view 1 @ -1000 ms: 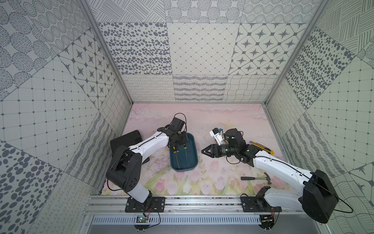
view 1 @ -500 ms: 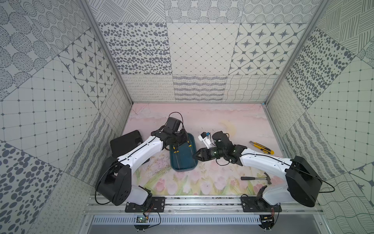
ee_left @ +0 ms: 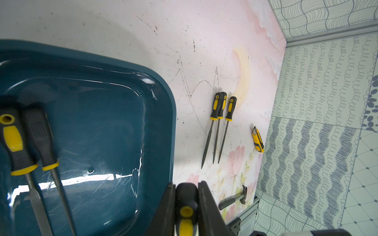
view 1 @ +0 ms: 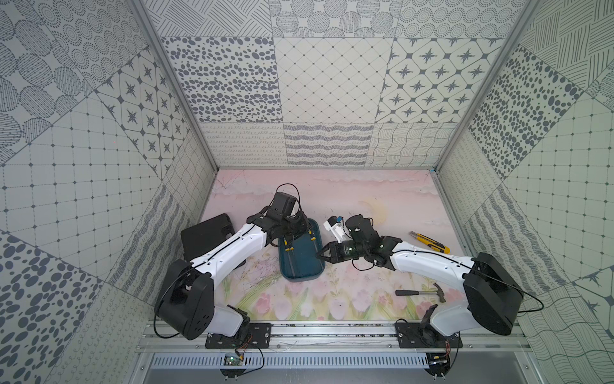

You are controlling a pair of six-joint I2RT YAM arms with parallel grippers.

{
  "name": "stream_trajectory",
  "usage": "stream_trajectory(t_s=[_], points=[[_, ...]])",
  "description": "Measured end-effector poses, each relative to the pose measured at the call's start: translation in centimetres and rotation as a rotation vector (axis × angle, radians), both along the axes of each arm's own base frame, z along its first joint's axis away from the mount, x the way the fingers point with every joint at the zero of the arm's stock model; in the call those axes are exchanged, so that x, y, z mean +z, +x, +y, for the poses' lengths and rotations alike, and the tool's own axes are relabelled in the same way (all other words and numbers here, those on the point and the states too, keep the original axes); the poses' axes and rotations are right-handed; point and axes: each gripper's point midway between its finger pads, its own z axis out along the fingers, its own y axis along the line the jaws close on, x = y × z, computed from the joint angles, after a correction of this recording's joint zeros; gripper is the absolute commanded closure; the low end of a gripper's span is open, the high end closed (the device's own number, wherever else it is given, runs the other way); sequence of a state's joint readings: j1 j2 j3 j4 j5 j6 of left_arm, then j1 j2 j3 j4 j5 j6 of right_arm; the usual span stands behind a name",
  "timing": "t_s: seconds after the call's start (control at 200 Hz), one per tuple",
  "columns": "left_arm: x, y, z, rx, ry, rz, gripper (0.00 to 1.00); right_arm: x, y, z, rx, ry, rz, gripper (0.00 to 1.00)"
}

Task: Take the file tool out of the storage box
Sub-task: Pick up the file tool from the storage box.

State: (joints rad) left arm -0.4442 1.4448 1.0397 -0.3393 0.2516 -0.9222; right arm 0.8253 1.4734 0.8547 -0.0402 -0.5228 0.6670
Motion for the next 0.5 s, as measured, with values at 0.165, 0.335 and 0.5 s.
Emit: stream_trajectory(t_s=[0.165,0.335,0.5], points=[[0.2,0.1,0.0,-0.001,-0.001,-0.008,0.92,-0.5,0.3,-0.3,-0.026,-0.023,0.018,0.95],[0.9,0.5,-0.1,-0.002,0.0,-0.033,0.85,-0.2,0.7,-0.2,-0.042,-0.027,0.004,0.99],[2.0,0.8,0.1,-0.001,0.006,-0.075,0.7,0.4,1.2,-0.1,-0.053,-0.024,-0.018,1.0]])
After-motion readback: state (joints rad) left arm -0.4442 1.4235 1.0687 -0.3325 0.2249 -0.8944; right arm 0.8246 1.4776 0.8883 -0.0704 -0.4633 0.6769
